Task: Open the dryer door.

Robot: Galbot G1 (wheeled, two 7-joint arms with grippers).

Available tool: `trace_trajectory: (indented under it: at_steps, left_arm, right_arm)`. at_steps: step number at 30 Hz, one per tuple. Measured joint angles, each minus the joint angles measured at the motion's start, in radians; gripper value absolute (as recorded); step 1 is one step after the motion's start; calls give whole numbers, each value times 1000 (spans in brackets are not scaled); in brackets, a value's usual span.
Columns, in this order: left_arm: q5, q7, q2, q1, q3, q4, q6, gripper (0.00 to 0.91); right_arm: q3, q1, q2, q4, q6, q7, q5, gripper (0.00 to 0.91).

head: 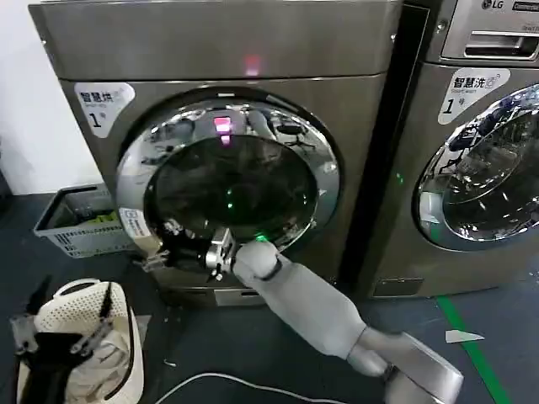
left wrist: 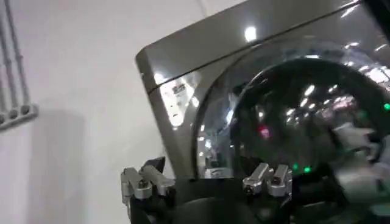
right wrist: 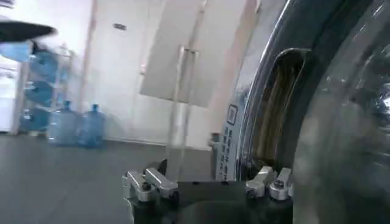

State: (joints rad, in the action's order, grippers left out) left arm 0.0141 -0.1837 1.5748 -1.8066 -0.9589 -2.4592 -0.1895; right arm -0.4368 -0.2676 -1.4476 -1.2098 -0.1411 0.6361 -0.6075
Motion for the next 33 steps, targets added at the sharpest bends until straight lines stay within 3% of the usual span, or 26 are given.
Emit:
trace_trajectory:
  at_steps: [10, 18, 26, 33]
  left_arm:
    - [-87, -15, -37, 48, -106, 27, 59, 907]
    - [-133, -36, -71, 82, -132, 54, 75, 907]
    - [-203, -56, -143, 130, -133, 101, 93, 907]
    - [-213, -63, -216, 174, -89, 151, 94, 907]
  right_arm:
    - [21, -26, 112, -87, -44, 272, -93, 907]
    - [56, -59, 240, -207, -25, 510, -163, 907]
    - [119, -128, 400, -374, -37, 622, -173, 907]
    - [317, -302, 558, -515, -52, 622, -176, 907]
